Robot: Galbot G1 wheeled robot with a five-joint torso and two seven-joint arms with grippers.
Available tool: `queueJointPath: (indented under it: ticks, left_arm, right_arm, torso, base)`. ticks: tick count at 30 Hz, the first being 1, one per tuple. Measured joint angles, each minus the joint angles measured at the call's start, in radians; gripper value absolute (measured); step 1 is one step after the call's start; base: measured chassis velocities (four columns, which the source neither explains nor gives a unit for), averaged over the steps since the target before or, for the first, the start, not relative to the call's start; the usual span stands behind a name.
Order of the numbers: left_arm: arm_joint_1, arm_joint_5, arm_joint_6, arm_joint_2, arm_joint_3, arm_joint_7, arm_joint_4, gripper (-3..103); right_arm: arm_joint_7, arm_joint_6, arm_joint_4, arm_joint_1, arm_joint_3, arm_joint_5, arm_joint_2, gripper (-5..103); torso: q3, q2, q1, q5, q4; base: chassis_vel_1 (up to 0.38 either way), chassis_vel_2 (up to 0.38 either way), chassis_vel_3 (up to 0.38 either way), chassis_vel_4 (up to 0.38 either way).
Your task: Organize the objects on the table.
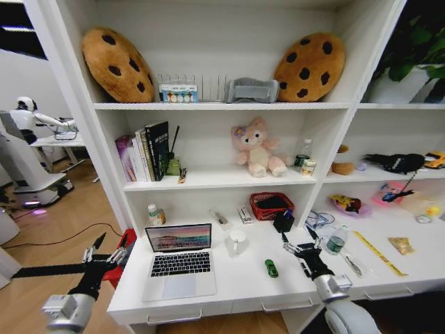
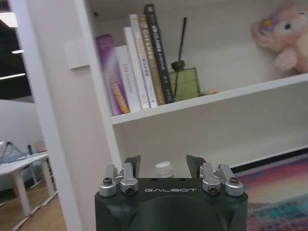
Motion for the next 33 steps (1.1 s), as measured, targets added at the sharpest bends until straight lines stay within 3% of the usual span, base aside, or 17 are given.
queueJointPath:
  ticks: [2,3,5,6,7,8,10,13,15,17,19,20,22,26,27,29,33]
  left_arm:
    - [0.014,-0.053,0.011,0.172,-0.035,0.004,0.009,41]
    - [0.014,-0.053,0.011,0.172,-0.035,0.004,0.009,41]
    - [-0.001,-0.111,0.031,0.282,-0.051,-0.001,0.021,30]
    - [-0.001,-0.111,0.031,0.282,-0.051,-0.001,0.021,30]
    - [-0.010,-0.147,0.040,0.348,-0.058,-0.002,0.032,24]
    - [-0.010,-0.147,0.040,0.348,-0.058,-0.002,0.032,24]
    - [-0.020,-0.191,0.043,0.461,-0.065,0.009,0.060,14]
    - [-0.024,-0.209,0.043,0.513,-0.065,0.014,0.075,8]
    - [-0.032,-0.246,0.045,0.621,-0.056,0.021,0.103,0]
    - [-0.034,-0.259,0.045,0.658,-0.053,0.022,0.112,0]
    - [-0.037,-0.300,0.045,0.753,-0.050,0.028,0.129,0]
    - [-0.037,-0.300,0.045,0.753,-0.050,0.028,0.129,0]
    - [-0.022,-0.346,0.045,0.875,-0.068,0.039,0.148,0]
    - [-0.009,-0.379,0.044,0.953,-0.087,0.046,0.163,0]
    - [0.008,-0.427,0.044,1.029,-0.106,0.049,0.178,0]
    - [0.033,-0.456,0.043,1.104,-0.131,0.053,0.209,0]
    - [0.072,-0.465,0.038,1.184,-0.156,0.063,0.248,0]
  right_arm:
    - [0.002,0.000,0.000,-0.004,0.010,0.001,0.014,100]
    - [0.002,0.000,0.000,-0.004,0.010,0.001,0.014,100]
    - [0.006,0.000,0.000,-0.009,0.013,-0.002,0.031,100]
    - [0.006,0.000,0.000,-0.009,0.013,-0.002,0.031,100]
    - [0.008,-0.001,0.000,-0.012,0.014,-0.007,0.042,100]
    - [0.008,-0.001,0.000,-0.012,0.014,-0.007,0.042,100]
    - [0.011,-0.002,-0.003,-0.013,0.020,-0.012,0.066,100]
    - [0.013,-0.003,-0.008,-0.008,0.027,-0.011,0.075,100]
    - [0.018,-0.005,-0.016,0.001,0.037,-0.007,0.085,100]
    - [0.019,-0.005,-0.016,0.001,0.038,-0.007,0.089,100]
    - [0.019,-0.005,-0.016,-0.004,0.039,-0.011,0.102,100]
    - [0.019,-0.005,-0.016,-0.004,0.039,-0.011,0.102,100]
    - [0.021,-0.005,-0.016,-0.008,0.037,-0.019,0.126,100]
    - [0.022,-0.005,-0.018,-0.011,0.036,-0.023,0.136,100]
    - [0.022,-0.002,-0.021,-0.014,0.036,-0.026,0.142,100]
    - [0.022,0.003,-0.024,-0.018,0.037,-0.027,0.145,100]
    - [0.022,0.010,-0.026,-0.025,0.044,-0.023,0.142,100]
  torso:
    - [0.000,0.000,0.000,0.0003,-0.0001]
    - [0.000,0.000,0.000,0.0003,-0.0001]
    - [0.000,0.000,0.000,0.0001,-0.0002]
    - [0.000,0.000,0.000,0.0001,-0.0002]
    - [0.000,0.000,0.000,0.0001,-0.0002]
    - [0.000,0.000,0.000,0.0001,-0.0002]
    - [0.000,0.000,0.000,0.0003,-0.0001]
    - [0.000,0.000,0.000,0.0003,-0.0001]
    - [0.000,0.000,0.000,0.0002,-0.0001]
    - [0.000,0.000,0.000,0.0003,0.0000]
    - [0.000,0.000,0.000,0.0002,-0.0001]
    - [0.000,0.000,0.000,0.0002,-0.0001]
    - [0.000,0.000,0.000,0.0003,-0.0001]
    - [0.000,0.000,0.000,0.0005,-0.0002]
    - [0.000,0.000,0.001,0.0004,-0.0002]
    - [0.000,0.000,0.001,0.0007,-0.0003]
    - [0.000,0.000,0.001,0.0004,-0.0003]
  base:
    - [0.000,0.000,0.000,0.000]
    - [0.000,0.000,0.000,0.000]
    - [0.000,0.000,0.000,0.000]
    - [0.000,0.000,0.000,0.000]
    - [0.000,0.000,0.000,0.000]
    - [0.000,0.000,0.000,0.000]
    - [0.000,0.000,0.000,0.000]
    - [0.000,0.000,0.000,0.000]
    - [0.000,0.000,0.000,0.000]
    - [0.000,0.000,0.000,0.000]
    - [0.000,0.000,0.000,0.000]
    - [0.000,0.000,0.000,0.000]
    - [0.000,0.000,0.000,0.000]
    - [0.000,0.000,0.000,0.000]
    - [0.000,0.000,0.000,0.000]
    - [0.000,0.000,0.000,0.000]
    - [0.000,0.000,0.000,0.000]
